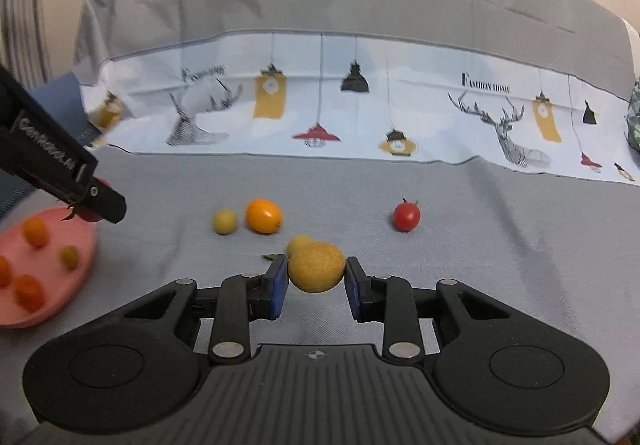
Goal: Organize fruits
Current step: 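Carry the cherry tomato and yellow fruit over the pink plate with both grippers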
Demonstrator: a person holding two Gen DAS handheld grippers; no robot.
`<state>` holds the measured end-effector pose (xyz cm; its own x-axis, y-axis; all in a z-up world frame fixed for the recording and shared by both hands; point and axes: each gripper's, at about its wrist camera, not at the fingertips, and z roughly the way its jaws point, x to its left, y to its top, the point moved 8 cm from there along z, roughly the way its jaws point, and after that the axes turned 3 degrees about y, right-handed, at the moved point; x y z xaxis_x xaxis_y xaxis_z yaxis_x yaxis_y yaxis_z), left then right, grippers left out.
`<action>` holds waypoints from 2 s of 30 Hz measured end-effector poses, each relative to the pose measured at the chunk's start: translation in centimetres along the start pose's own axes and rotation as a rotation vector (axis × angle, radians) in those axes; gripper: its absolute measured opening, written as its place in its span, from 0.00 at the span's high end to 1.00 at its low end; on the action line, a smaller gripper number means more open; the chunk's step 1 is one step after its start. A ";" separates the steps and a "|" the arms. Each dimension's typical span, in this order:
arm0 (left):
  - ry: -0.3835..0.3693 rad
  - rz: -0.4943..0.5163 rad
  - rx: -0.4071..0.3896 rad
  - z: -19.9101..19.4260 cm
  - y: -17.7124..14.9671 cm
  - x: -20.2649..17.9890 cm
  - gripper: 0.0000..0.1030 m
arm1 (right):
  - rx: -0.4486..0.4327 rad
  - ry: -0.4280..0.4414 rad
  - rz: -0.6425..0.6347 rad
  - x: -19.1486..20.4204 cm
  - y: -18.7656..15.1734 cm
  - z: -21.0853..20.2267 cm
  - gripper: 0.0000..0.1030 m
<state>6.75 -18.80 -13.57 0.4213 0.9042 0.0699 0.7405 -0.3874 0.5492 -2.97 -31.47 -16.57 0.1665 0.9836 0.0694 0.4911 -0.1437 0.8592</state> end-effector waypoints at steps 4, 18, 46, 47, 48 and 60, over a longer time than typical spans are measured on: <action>0.009 -0.026 -0.024 -4.2 -1.2 1.4 0.68 | -0.027 0.029 -0.017 1.3 0.9 -3.2 0.69; 0.091 -0.134 -0.106 -16.3 -8.1 9.1 0.68 | -0.098 0.300 -0.073 11.4 3.1 -16.0 0.69; 0.148 -0.284 -0.186 -24.3 -17.5 13.4 0.68 | -0.200 0.350 -0.251 16.3 2.7 -23.9 0.69; 0.148 -0.283 -0.187 -24.2 -17.5 13.4 0.68 | -0.198 0.350 -0.253 16.3 2.7 -23.9 0.69; 0.148 -0.282 -0.188 -24.2 -17.5 13.4 0.68 | -0.196 0.350 -0.254 16.3 2.7 -23.8 0.69; 0.139 -0.272 -0.170 -23.0 -17.0 13.5 0.68 | -0.156 0.351 -0.248 16.4 2.5 -22.5 0.69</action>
<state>-12.18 4.17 -2.84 0.1365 0.9906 0.0089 0.7132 -0.1045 0.6931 -18.26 -13.24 -1.92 -0.2526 0.9676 -0.0032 0.3407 0.0920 0.9357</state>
